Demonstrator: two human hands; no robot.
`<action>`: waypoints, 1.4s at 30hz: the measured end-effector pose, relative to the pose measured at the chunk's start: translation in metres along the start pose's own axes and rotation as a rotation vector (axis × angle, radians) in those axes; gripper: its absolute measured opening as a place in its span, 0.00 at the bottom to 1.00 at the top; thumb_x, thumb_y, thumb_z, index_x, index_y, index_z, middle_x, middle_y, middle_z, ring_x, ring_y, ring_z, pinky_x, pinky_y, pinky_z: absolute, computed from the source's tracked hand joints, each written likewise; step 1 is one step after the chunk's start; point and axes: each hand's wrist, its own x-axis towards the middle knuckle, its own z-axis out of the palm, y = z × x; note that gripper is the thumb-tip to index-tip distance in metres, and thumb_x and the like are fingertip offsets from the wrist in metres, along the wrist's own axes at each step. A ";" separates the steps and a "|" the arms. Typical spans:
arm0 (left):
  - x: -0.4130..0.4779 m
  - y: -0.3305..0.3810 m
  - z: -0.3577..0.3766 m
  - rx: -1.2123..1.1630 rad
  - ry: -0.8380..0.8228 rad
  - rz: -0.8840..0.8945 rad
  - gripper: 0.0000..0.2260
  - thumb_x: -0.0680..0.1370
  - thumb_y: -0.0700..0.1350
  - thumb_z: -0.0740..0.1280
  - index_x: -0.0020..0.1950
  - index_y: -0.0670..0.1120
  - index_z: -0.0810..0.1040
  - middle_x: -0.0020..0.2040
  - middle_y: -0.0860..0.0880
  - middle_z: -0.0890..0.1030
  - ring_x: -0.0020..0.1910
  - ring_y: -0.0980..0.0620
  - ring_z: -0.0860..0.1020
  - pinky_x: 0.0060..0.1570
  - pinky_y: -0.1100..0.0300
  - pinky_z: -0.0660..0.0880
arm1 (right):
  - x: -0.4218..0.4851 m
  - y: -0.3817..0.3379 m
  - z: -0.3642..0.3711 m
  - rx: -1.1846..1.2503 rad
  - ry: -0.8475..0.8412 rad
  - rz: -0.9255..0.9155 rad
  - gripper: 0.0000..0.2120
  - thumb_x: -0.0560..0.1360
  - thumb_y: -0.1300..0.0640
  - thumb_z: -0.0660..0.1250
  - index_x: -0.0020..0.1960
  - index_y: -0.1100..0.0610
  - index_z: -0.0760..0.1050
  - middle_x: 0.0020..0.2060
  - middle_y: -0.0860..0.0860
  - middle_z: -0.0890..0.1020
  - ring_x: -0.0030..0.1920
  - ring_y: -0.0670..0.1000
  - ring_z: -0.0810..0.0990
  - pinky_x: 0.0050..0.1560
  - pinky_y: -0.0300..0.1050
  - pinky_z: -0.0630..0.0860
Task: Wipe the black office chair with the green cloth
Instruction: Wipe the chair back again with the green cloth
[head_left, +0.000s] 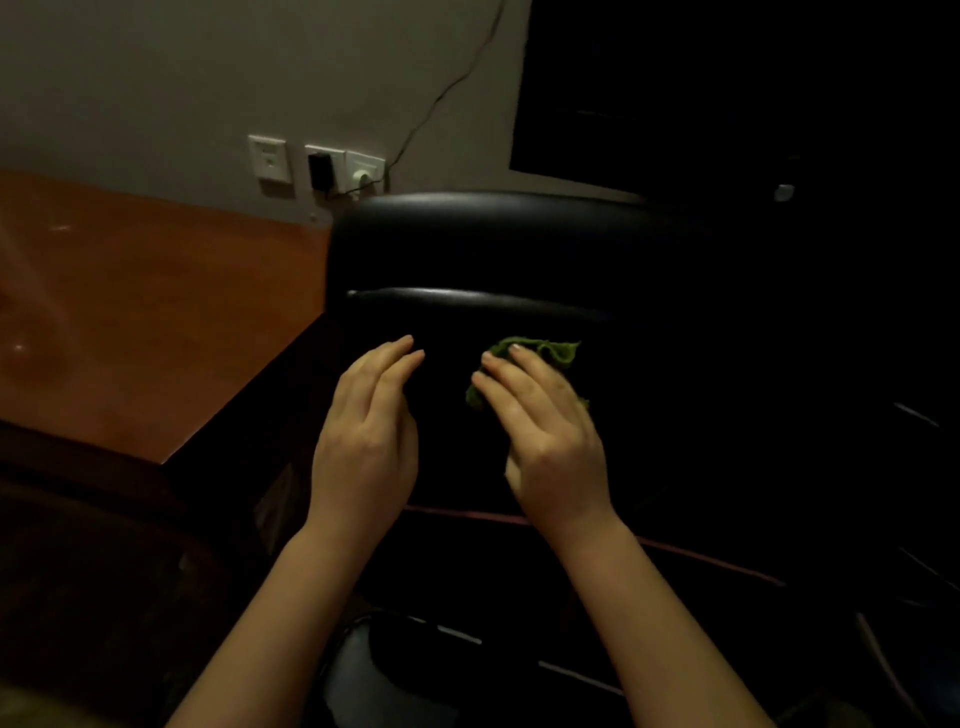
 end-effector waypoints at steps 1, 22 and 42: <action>0.001 0.011 0.006 -0.006 -0.006 0.029 0.18 0.77 0.30 0.61 0.67 0.36 0.74 0.68 0.40 0.74 0.69 0.42 0.70 0.70 0.50 0.66 | -0.004 0.010 -0.011 -0.017 0.025 0.018 0.19 0.73 0.71 0.59 0.60 0.63 0.80 0.62 0.55 0.80 0.66 0.56 0.75 0.66 0.53 0.72; -0.004 0.092 0.076 -0.038 -0.060 0.139 0.19 0.79 0.33 0.58 0.71 0.40 0.70 0.75 0.44 0.66 0.77 0.49 0.59 0.77 0.47 0.52 | -0.155 0.111 -0.105 -0.096 0.243 0.282 0.19 0.77 0.73 0.58 0.62 0.61 0.78 0.63 0.53 0.77 0.68 0.54 0.72 0.65 0.59 0.72; -0.002 0.012 0.021 -0.028 -0.004 0.134 0.20 0.80 0.33 0.59 0.72 0.38 0.69 0.74 0.42 0.68 0.76 0.46 0.63 0.72 0.43 0.64 | -0.060 0.055 -0.044 -0.069 0.218 0.168 0.15 0.77 0.71 0.59 0.56 0.64 0.81 0.56 0.56 0.82 0.62 0.60 0.77 0.60 0.60 0.76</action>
